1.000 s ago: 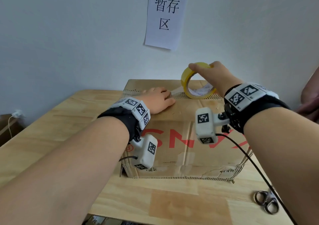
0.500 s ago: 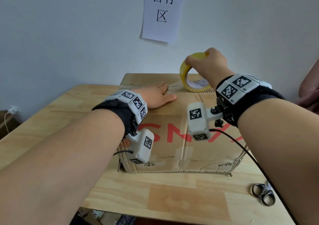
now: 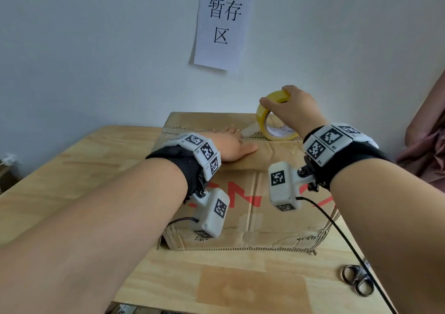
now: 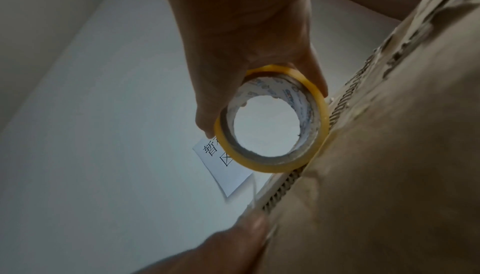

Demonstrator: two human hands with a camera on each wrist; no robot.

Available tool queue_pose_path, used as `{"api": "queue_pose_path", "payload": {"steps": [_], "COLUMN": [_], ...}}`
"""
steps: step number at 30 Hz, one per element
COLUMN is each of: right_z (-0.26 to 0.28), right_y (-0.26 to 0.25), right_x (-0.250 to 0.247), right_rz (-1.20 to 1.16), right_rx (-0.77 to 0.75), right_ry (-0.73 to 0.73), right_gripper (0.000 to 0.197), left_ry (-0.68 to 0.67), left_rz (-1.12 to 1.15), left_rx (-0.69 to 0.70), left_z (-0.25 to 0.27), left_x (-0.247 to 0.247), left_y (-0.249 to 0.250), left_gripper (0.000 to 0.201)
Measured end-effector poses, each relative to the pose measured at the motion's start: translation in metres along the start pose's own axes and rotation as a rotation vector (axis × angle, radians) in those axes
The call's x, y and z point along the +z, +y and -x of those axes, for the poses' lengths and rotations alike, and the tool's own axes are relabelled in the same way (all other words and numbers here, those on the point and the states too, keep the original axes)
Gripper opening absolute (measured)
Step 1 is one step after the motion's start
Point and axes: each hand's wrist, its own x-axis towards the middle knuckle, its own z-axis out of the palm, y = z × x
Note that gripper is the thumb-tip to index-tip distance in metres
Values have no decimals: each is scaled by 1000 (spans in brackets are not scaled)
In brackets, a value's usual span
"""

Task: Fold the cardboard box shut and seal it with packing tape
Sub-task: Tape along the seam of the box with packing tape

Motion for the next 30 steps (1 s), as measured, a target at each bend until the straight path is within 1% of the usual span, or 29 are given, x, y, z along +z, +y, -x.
{"api": "queue_pose_path", "payload": {"steps": [3,6,8,10,12,14,16,18,19,21,22,25,27,30], "right_z": [0,0,1,0,0,1,1,2,3,4,5,6,3,6], "right_y": [-4,-10,-13,-14,-12,-9,-6,-4,-4,-5,-5,-5,-2,0], "right_x": [3,7,7,5,3,1,0,0,0,1,2,-1,-4,-3], "right_rz": [63,107,117,114,103,74,42,27,32,73,97,86,31,-74], "right_rx": [4,38,51,62,63,61,55,48,42,19,9,17,21,63], "right_ry": [-8,-14,-18,-33,-36,-26,-18,-20,-24,-29,-30,-40,-36,-12], "right_gripper": [68,69,66,64,62,62,66,72,74,76,78,81,77,83], "left_ry": [20,29,69,171,259,286,257,209,167,89,73,57,57,71], "left_rz": [49,103,97,66,34,44,55,76,82,72,81,123,137,117], "left_rx": [67,140,163,114,35,-19,-7,51,58,26,8,45,81,78], "left_z": [1,5,6,9,13,22,27,23,19,11,9,8,8,2], "left_x": [-1,0,0,-2,-5,-7,-8,-6,-4,-1,0,-1,-3,-3], "left_y": [2,-15,-32,-49,-65,-70,-62,-41,-26,3,12,10,0,-4], "left_gripper": [63,56,52,48,43,41,43,44,44,49,53,54,51,51]}}
